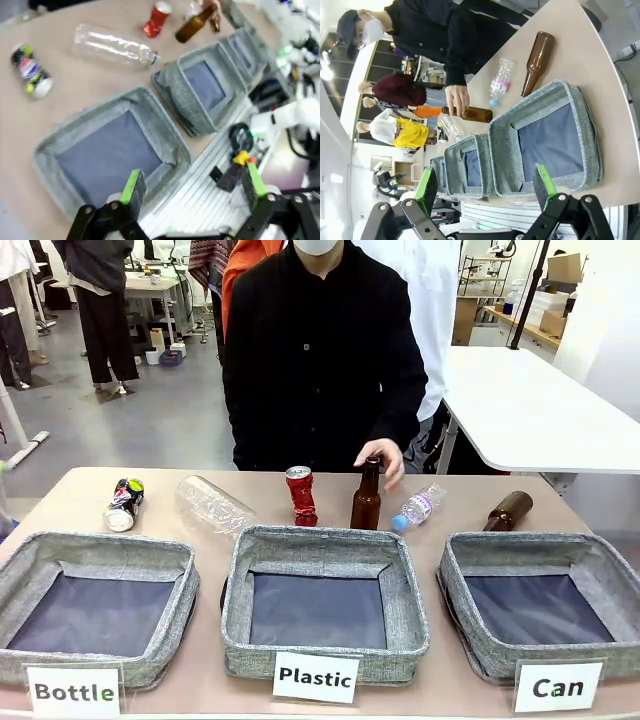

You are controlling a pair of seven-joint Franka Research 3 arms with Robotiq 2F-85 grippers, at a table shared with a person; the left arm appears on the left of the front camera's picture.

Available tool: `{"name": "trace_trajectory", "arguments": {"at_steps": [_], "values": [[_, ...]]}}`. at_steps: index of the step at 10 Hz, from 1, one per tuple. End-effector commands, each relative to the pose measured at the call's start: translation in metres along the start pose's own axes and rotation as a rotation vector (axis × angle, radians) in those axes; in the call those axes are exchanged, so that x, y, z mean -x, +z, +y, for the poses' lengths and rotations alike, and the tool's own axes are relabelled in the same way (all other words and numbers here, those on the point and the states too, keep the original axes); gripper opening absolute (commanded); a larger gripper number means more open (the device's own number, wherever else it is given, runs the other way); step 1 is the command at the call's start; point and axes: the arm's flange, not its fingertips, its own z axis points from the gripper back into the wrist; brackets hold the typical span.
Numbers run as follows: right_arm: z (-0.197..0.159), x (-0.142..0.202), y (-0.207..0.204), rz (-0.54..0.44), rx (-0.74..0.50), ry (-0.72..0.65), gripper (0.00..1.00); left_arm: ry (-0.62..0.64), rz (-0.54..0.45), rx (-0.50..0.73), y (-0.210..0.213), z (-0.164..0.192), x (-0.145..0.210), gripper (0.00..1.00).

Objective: Sort the can waste into the basket.
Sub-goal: Pick up the can waste from the table and place it in the right Fabric basket.

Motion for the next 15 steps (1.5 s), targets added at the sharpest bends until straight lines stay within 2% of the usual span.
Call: {"name": "trace_trajectory", "arguments": {"at_steps": [1, 2, 3, 5, 6, 7, 8, 9, 11, 13, 14, 15], "values": [[0.000, -0.003, 0.003, -0.009, -0.028, 0.025, 1.00, -0.051, -0.016, 0.015, -0.028, 0.043, -0.047, 1.00], [0.000, -0.003, 0.003, -0.009, -0.028, 0.025, 1.00, 0.036, -0.158, -0.025, -0.063, 0.046, -0.063, 1.00], [0.000, -0.003, 0.003, -0.009, -0.028, 0.025, 1.00, -0.033, 0.029, 0.009, -0.026, 0.013, -0.029, 1.00], [0.000, -0.003, 0.003, -0.009, -0.028, 0.025, 1.00, -0.033, 0.029, 0.009, -0.026, 0.013, -0.029, 1.00], [0.000, -0.003, 0.003, -0.009, -0.028, 0.025, 1.00, -0.005, 0.001, 0.000, -0.050, 0.033, -0.048, 1.00], [0.000, -0.003, 0.003, -0.009, -0.028, 0.025, 1.00, -0.076, 0.068, 0.035, -0.088, 0.056, -0.081, 1.00], [0.000, -0.003, 0.003, -0.009, -0.028, 0.025, 1.00, -0.135, 0.065, 0.084, -0.120, 0.074, -0.109, 1.00], [0.000, -0.003, 0.003, -0.009, -0.028, 0.025, 1.00, -0.216, 0.031, 0.038, -0.144, 0.085, -0.133, 1.00], [0.000, -0.003, 0.003, -0.009, -0.028, 0.025, 1.00, -0.228, -0.060, 0.040, -0.179, 0.104, -0.166, 1.00], [0.000, -0.003, 0.003, -0.009, -0.028, 0.025, 1.00, -0.191, -0.185, -0.019, -0.163, 0.120, -0.176, 1.00], [0.000, -0.003, 0.003, -0.009, -0.028, 0.025, 1.00, -0.183, -0.222, 0.037, -0.138, 0.120, -0.170, 1.00], [0.000, -0.003, 0.003, -0.009, -0.028, 0.025, 1.00, -0.183, -0.298, 0.146, -0.098, 0.114, -0.152, 1.00]]}}
